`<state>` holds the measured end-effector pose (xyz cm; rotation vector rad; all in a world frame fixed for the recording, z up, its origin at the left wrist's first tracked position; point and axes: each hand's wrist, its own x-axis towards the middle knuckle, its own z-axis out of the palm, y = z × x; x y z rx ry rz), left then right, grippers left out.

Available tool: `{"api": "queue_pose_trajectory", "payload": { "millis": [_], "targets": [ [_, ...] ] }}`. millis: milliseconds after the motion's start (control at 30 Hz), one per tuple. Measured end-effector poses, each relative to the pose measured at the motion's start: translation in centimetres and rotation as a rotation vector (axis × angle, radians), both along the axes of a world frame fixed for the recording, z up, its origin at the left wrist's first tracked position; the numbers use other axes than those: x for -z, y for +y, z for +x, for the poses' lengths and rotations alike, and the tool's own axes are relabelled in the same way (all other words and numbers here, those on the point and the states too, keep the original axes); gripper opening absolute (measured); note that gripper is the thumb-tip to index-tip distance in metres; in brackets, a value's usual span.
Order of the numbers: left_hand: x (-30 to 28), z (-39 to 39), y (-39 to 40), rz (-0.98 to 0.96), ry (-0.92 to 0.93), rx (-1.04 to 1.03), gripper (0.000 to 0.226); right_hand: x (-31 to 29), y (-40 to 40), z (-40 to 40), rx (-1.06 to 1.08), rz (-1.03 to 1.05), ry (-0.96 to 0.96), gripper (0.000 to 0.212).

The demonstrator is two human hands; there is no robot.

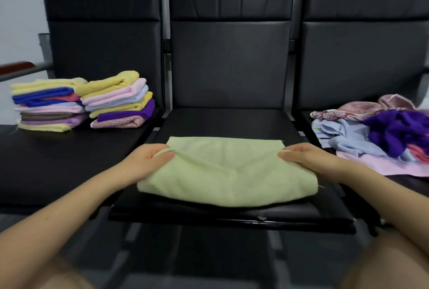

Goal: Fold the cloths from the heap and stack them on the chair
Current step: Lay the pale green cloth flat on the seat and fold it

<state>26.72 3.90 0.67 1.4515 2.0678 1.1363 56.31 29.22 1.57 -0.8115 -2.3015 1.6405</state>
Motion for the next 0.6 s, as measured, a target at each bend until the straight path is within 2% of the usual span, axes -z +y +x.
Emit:
{"api": "queue_pose_trajectory", "payload": {
  "millis": [100, 233, 300, 367, 500, 533, 600],
  "targets": [
    [-0.5, -0.6, 0.1, -0.026, 0.057, -0.047, 0.030, -0.2, 0.5, -0.3, 0.021, 0.069, 0.013, 0.034],
    [-0.8, -2.5, 2.3, -0.039, 0.185, -0.197, 0.014, 0.1, 2.1, -1.7, 0.193, 0.261, 0.009, 0.027],
    [-0.8, -3.2, 4.0, -0.006, 0.224, -0.250, 0.013, 0.3, 2.8, -2.7, 0.273, 0.347, 0.017, 0.025],
    [-0.6, -3.9, 5.9, 0.035, 0.215, -0.294, 0.014, 0.5, 3.6, -3.8, 0.368, 0.402, 0.029, 0.024],
    [1.1, -5.9, 9.7, 0.102, 0.147, -0.407, 0.009, 1.6, 5.9, -5.7, 0.567, 0.480, 0.020, 0.007],
    [1.7, -6.4, 10.2, 0.098, 0.145, -0.448, 0.011, 2.0, 6.4, -6.0, 0.600, 0.490, -0.016, 0.009],
    [3.2, -7.4, 11.2, 0.069, 0.162, -0.518, 0.023, 2.6, 7.5, -6.2, 0.648, 0.526, -0.129, 0.028]
  ]
}}
